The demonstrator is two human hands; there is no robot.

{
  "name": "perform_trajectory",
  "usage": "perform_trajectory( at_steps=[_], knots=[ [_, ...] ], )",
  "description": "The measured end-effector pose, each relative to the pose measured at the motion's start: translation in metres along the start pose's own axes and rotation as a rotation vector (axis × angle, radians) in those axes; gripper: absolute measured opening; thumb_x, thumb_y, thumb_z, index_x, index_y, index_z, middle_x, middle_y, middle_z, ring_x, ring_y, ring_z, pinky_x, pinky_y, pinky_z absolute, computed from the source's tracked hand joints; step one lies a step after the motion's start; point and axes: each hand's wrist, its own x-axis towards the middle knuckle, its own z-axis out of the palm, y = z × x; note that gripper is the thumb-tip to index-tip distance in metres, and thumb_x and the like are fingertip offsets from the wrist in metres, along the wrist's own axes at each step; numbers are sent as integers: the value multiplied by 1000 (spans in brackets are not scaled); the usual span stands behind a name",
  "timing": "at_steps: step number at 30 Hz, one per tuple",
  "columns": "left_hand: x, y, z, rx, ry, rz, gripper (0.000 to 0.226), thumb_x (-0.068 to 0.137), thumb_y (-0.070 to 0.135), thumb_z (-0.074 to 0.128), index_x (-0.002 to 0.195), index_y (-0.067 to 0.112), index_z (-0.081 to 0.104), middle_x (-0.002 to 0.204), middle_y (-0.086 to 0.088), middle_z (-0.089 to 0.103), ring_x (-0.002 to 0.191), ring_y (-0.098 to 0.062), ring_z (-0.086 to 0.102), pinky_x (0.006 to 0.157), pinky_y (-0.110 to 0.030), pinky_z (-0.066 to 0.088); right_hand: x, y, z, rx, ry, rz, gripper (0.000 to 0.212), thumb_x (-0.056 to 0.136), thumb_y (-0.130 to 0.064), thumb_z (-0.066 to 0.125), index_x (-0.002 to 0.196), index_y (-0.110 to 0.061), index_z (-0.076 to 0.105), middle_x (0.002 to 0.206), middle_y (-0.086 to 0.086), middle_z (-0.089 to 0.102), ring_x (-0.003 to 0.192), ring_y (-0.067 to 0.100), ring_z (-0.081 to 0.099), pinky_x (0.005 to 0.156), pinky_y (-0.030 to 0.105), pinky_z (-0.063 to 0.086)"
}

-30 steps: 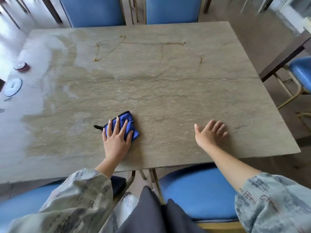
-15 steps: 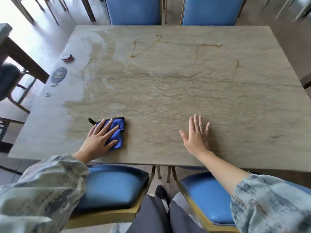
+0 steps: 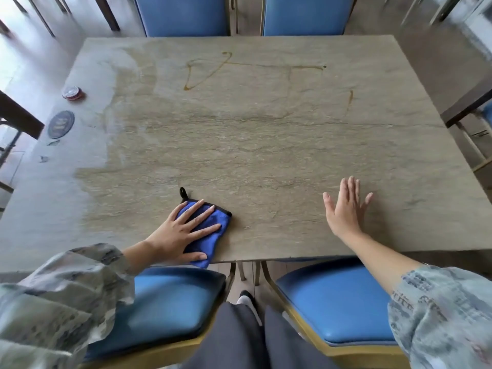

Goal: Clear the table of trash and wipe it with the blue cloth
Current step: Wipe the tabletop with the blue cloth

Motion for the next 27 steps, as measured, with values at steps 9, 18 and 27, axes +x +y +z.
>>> perform_trajectory(
  at_steps=[9, 18, 27],
  knots=[
    [114, 106, -5, -71, 22, 32, 71, 88, 75, 28, 149, 41, 18, 160, -1, 10, 147, -33, 0, 113, -60, 13, 18, 64, -15, -31, -11, 114, 84, 87, -60, 14, 149, -3, 17, 159, 13, 9, 147, 23, 0, 113, 51, -12],
    [233, 200, -13, -74, 21, -2, 65, 91, 70, 23, 149, 40, 17, 160, -1, 11, 147, -33, 4, 112, -61, 16, 44, 182, -56, -112, -122, -33, 66, 99, -46, 22, 150, -5, 15, 159, 11, 8, 147, 21, 1, 115, 47, -11],
    [332, 295, -22, -98, 54, 17, 63, 92, 68, 25, 149, 40, 19, 160, -2, 12, 147, -34, 5, 112, -61, 15, 48, 299, -74, -101, -170, -143, 84, 84, -57, 8, 149, -5, 21, 158, 10, 15, 147, 20, 6, 114, 39, -12]
  ],
)
